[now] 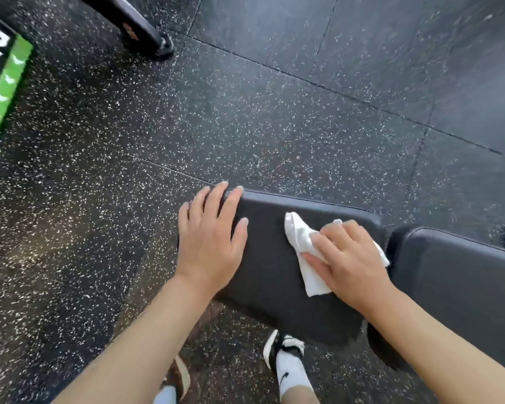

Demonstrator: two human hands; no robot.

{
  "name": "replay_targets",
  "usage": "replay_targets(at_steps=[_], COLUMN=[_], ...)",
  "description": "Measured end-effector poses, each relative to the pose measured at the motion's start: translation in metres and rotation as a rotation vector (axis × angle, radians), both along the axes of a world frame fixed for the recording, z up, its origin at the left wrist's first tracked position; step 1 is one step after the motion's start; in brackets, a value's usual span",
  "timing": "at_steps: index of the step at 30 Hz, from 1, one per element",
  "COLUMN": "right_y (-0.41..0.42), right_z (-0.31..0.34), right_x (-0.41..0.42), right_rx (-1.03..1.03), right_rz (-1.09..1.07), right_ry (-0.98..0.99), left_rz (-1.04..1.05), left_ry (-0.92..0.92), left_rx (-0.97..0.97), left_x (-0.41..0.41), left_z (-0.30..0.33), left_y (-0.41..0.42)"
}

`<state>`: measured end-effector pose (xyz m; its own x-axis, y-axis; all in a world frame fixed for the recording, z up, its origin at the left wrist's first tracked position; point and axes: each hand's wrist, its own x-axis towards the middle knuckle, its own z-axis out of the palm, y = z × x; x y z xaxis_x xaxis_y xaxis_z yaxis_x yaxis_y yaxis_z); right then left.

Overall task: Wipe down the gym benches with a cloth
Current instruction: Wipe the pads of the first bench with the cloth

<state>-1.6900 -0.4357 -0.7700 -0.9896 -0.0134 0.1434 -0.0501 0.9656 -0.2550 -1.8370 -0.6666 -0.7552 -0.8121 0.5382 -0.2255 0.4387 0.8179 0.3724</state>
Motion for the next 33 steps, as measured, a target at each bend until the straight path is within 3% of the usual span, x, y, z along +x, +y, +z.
replay_targets(at_steps=[5, 10, 16, 21, 24, 33], right_y=[0.038, 0.044, 0.037, -0.010, -0.036, 0.025], right_z=[0.000, 0.004, 0.015, 0.019, 0.014, 0.004], right_x=[-0.029, -0.053, -0.014, 0.044, 0.061, -0.019], right_rx=[-0.083, -0.189, -0.261, -0.418, -0.411, -0.362], right_rz=[-0.317, -0.647, -0.716, -0.840, -0.876, -1.051], right_ry=[0.029, -0.177, -0.099, -0.069, -0.074, 0.009], left_rz=[-0.246, -0.487, -0.446, -0.428, -0.421, -0.472], left_ry=[0.058, -0.037, -0.038, 0.012, 0.015, 0.030], left_rx=[-0.127, -0.258, -0.216, -0.202, -0.222, -0.238], left_x=[-0.013, -0.015, -0.013, -0.009, -0.007, -0.010], left_z=[-0.003, -0.006, -0.007, -0.008, -0.007, -0.010], left_y=[0.062, 0.127, 0.137, 0.139, 0.140, 0.143])
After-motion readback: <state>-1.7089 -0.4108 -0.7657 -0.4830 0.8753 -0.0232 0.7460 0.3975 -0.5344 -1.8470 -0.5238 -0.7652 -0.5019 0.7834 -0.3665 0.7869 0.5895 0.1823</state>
